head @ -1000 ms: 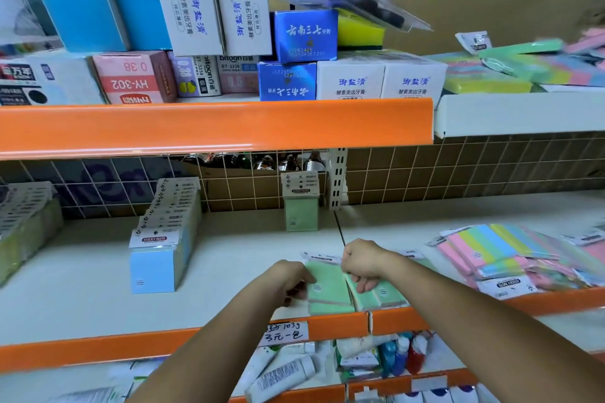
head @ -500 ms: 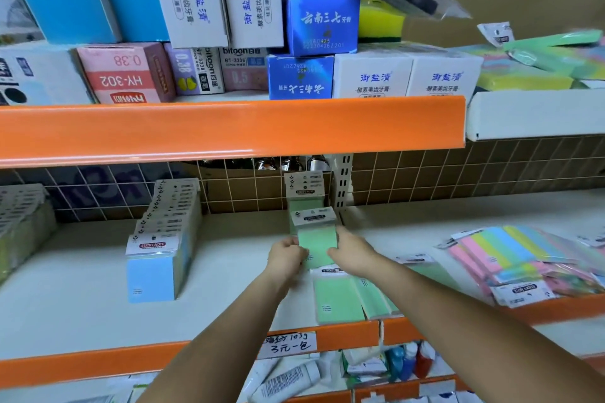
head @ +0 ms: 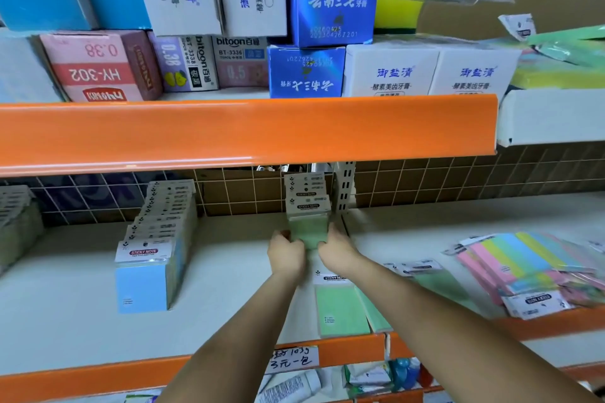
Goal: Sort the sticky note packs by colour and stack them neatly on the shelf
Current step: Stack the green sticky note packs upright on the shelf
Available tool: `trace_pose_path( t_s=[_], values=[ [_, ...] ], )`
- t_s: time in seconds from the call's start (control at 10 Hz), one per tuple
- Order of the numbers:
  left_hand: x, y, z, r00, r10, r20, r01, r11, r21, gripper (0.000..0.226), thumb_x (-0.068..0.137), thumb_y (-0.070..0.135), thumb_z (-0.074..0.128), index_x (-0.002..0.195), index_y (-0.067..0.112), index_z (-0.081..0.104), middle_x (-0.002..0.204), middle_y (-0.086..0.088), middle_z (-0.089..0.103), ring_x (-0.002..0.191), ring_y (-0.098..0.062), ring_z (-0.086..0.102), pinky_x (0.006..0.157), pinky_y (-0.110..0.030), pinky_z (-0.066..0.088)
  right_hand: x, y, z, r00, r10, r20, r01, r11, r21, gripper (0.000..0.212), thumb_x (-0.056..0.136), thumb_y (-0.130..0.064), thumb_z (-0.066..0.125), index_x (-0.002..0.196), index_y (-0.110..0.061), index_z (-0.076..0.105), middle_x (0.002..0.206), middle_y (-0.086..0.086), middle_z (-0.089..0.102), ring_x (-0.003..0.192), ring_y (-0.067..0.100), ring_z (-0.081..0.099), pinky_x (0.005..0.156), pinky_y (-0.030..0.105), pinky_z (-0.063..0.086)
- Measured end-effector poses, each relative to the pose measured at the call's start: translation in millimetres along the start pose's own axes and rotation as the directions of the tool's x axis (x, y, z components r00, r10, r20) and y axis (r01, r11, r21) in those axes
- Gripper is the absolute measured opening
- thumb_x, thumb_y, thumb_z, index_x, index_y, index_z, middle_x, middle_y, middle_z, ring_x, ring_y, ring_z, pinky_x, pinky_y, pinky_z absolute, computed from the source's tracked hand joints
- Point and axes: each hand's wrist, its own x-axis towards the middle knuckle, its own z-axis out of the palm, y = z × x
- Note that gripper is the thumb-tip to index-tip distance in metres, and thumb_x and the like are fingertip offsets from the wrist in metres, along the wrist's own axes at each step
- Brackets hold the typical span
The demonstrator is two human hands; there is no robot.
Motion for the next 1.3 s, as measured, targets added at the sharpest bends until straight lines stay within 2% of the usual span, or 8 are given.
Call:
trace_pose_path(
  t_s=[0.3,0.5,0.6,0.8,1.0,1.1,1.2,1.3],
  values=[
    [10.2,-5.2,1.1,0.984,0.092,0.155,-0.109,0.988,0.106,0.059,0.062,0.035,0.045,0.12,0.022,0.053,0.11,-0.01,0.065,0.101,-0.032,0.06,0.087,-0.039,0.051,25.4,-2.3,14.0,0.999,0.035,0.032,-0.038,0.995,0.09,0.064,0.091,-0.029,0.051,0.147,-0.019,0.022,0.128,0.013,0.055,0.108,0.031,0.057,0.08,0.032,0.045],
    [17.0,-12.6,-5.4,0.964,0.112,0.241,-0.13,0.99,0.06,0.044,0.086,0.02,0.057,0.126,0.037,0.051,0.116,0.004,0.066,0.103,-0.02,0.06,0.08,-0.024,0.043,31.5,7.7,18.1,0.997,0.06,0.046,-0.064,0.994,0.09,0.038,0.086,-0.013,0.051,0.123,-0.015,0.048,0.114,0.011,0.062,0.099,0.03,0.06,0.074,0.03,0.048],
    [20.2,-13.4,-6.2,0.96,0.109,0.256,-0.114,0.993,0.004,0.048,0.085,0.019,0.059,0.128,0.039,0.051,0.118,0.005,0.064,0.105,-0.017,0.06,0.083,-0.023,0.043,48.2,20.4,28.9,0.997,0.062,0.036,-0.065,0.994,0.087,0.044,0.075,-0.031,0.057,0.117,-0.02,0.054,0.109,0.006,0.065,0.097,0.026,0.064,0.078,0.033,0.054],
    [21.5,-20.8,-9.0,0.952,0.13,0.279,-0.125,0.992,-0.037,0.05,0.09,0.01,0.055,0.136,0.028,0.047,0.125,0.007,0.06,0.11,-0.013,0.056,0.088,-0.021,0.038,25.5,6.0,10.8,0.995,0.076,0.069,-0.082,0.993,0.089,0.037,0.081,-0.017,0.053,0.119,-0.012,0.053,0.095,0.008,0.058,0.076,0.021,0.052,0.053,0.023,0.035],
    [12.6,-20.0,-10.2,0.96,0.079,0.268,-0.089,0.996,0.022,0.069,0.092,0.004,0.047,0.153,0.016,0.016,0.152,0.001,0.036,0.135,-0.018,0.04,0.098,-0.017,0.031,17.4,11.2,-4.1,0.986,0.112,0.122,-0.114,0.993,0.015,0.029,0.091,-0.007,0.038,0.119,-0.014,0.042,0.101,0.012,0.048,0.068,0.018,0.042,0.049,0.023,0.031],
    [2.2,-17.7,-11.5,0.961,0.058,0.271,-0.069,0.997,0.032,0.072,0.092,-0.001,0.045,0.153,0.017,0.012,0.146,-0.002,0.042,0.117,-0.017,0.052,0.078,-0.008,0.037,13.7,7.4,-16.6,0.985,0.11,0.131,-0.097,0.99,-0.101,0.01,0.094,-0.005,0.036,0.091,-0.008,0.046,0.087,0.008,0.045,0.066,0.017,0.039,0.054,0.025,0.031],
    [-2.8,-16.8,-8.6,0.959,0.028,0.281,-0.039,0.999,0.035,0.063,0.087,-0.005,0.046,0.143,0.02,0.031,0.113,-0.007,0.058,0.074,-0.017,0.058,0.055,-0.021,0.053,9.5,6.1,-35.9,0.982,0.103,0.156,-0.079,0.985,-0.151,0.019,0.095,-0.004,0.04,0.08,-0.015,0.048,0.082,0.005,0.046,0.07,0.015,0.044,0.074,0.025,0.044],
    [-8.4,-19.5,-6.7,0.957,0.009,0.29,-0.043,0.993,0.112,0.056,0.08,0.0,0.05,0.128,0.028,0.042,0.109,-0.011,0.064,0.091,-0.034,0.064,0.077,-0.046,0.058,3.0,17.2,-54.1,0.976,0.087,0.198,-0.067,0.992,-0.105,0.034,0.094,0.001,0.046,0.127,0.002,0.052,0.104,0.011,0.049,0.092,0.023,0.049,0.088,0.033,0.05]
  ],
)
